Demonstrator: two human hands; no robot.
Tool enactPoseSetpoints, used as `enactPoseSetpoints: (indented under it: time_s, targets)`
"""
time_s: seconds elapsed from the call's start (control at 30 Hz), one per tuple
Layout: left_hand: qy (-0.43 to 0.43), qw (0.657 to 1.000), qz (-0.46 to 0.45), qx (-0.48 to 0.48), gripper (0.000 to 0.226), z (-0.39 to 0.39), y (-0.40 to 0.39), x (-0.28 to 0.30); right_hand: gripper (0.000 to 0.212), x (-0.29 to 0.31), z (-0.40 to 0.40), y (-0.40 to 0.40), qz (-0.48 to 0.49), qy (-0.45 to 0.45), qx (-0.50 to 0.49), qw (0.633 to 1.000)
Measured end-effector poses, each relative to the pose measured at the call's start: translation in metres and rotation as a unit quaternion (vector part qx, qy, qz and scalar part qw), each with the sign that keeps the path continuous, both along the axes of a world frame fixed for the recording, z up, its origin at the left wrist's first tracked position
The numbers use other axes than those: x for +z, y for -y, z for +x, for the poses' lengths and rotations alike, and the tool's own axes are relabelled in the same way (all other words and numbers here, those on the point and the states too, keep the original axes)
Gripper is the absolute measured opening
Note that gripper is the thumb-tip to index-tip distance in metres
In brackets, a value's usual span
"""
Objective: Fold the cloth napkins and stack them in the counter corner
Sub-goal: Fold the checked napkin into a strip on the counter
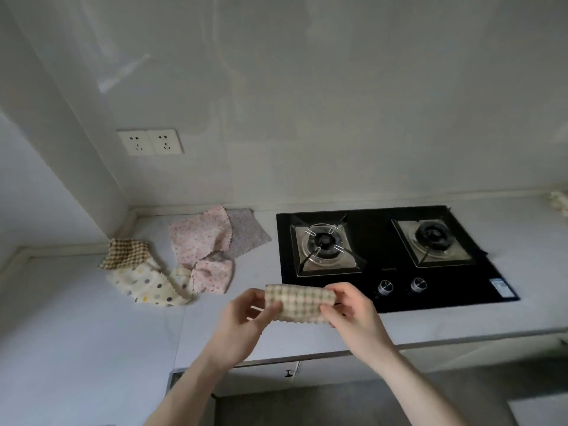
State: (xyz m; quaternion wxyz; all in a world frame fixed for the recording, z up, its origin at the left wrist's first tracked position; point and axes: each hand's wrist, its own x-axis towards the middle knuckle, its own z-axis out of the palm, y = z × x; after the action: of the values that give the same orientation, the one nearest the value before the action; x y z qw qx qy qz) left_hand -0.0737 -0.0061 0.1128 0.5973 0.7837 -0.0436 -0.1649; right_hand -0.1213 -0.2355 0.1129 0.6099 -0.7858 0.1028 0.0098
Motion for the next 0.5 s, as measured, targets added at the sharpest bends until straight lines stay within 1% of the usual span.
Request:
enactPoseSetpoints:
  time_s: [0.13,0.23,0.4,0.5]
  targets:
    - [0.031,0.996,0.006,-0.084,0.022,0.015,0.038,0.026,0.027,0.022,-0.02,0.035,-0.026,-0.007,-0.057,0.998]
    - [0.05,0.991,-0.005,-0.127,0.01,0.024,0.076,0.041,0.026,0.033,-0.033,0.063,-0.025,-0.01,-0.097,0.995]
    - [0.071,0.977,-0.02,-0.202,0.013,0.029,0.15,0.056,0.027,0.04,-0.053,0.116,0.007,-0.033,-0.169,0.985]
    - [0.085,0.964,-0.019,-0.25,0.012,0.023,0.201,0.063,0.022,0.039,-0.073,0.156,0.014,-0.037,-0.206,0.978]
